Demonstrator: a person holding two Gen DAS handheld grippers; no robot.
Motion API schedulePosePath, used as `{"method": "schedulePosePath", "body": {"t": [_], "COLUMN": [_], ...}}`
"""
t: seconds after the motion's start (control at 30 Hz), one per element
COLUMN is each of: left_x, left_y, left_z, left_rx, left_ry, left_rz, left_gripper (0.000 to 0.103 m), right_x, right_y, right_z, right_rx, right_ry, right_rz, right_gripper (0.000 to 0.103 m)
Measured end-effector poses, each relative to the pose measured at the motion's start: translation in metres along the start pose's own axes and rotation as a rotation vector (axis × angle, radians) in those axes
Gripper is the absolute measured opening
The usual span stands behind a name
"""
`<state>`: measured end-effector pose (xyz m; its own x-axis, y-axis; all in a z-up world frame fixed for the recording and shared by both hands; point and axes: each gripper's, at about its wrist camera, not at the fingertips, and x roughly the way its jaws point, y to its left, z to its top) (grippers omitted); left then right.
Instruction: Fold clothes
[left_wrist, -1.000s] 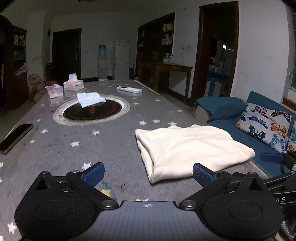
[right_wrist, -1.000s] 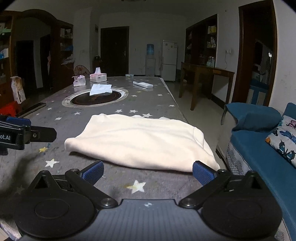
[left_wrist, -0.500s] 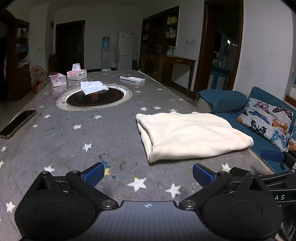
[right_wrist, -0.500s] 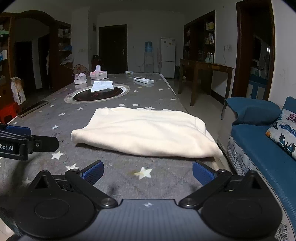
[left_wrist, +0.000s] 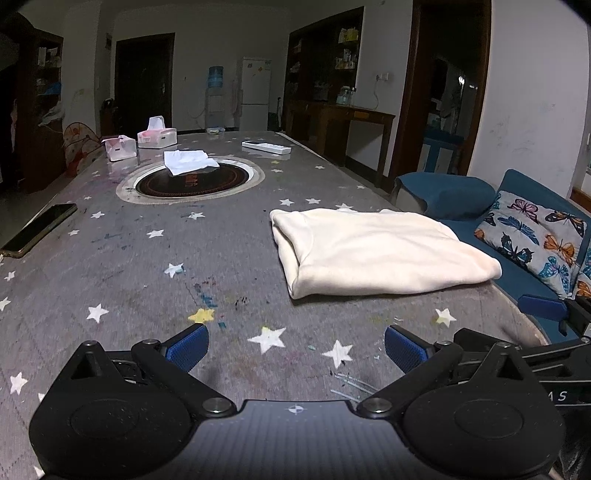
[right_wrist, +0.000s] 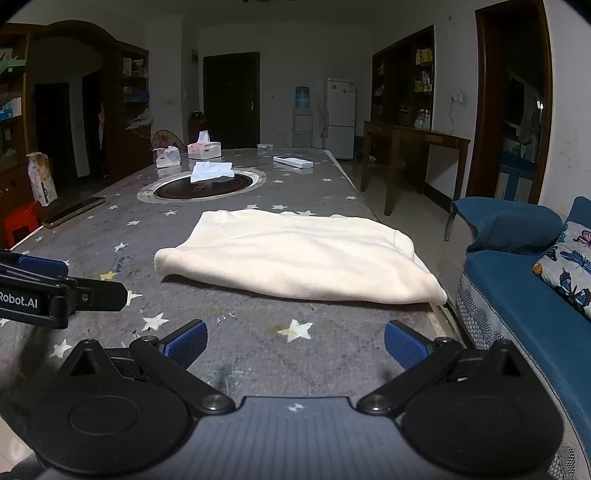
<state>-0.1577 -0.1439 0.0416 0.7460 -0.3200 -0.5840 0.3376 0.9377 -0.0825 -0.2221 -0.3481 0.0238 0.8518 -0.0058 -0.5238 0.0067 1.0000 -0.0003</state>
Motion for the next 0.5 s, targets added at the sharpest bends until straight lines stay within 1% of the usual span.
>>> {"method": "schedulePosePath", "body": {"t": [0.5], "left_x": [-0.0027], "left_y": [-0.0081], "left_z": [-0.0048], "left_rx": [0.002], "left_ry": [0.006], "left_rz": [-0.015], "left_gripper": [0.103], "right_x": [-0.0071], "right_y": [0.001], "right_z": [-0.0076], "right_rx": [0.007], "right_ry": [-0.006], "right_rz": [-0.005], "right_gripper": [0.103]}}
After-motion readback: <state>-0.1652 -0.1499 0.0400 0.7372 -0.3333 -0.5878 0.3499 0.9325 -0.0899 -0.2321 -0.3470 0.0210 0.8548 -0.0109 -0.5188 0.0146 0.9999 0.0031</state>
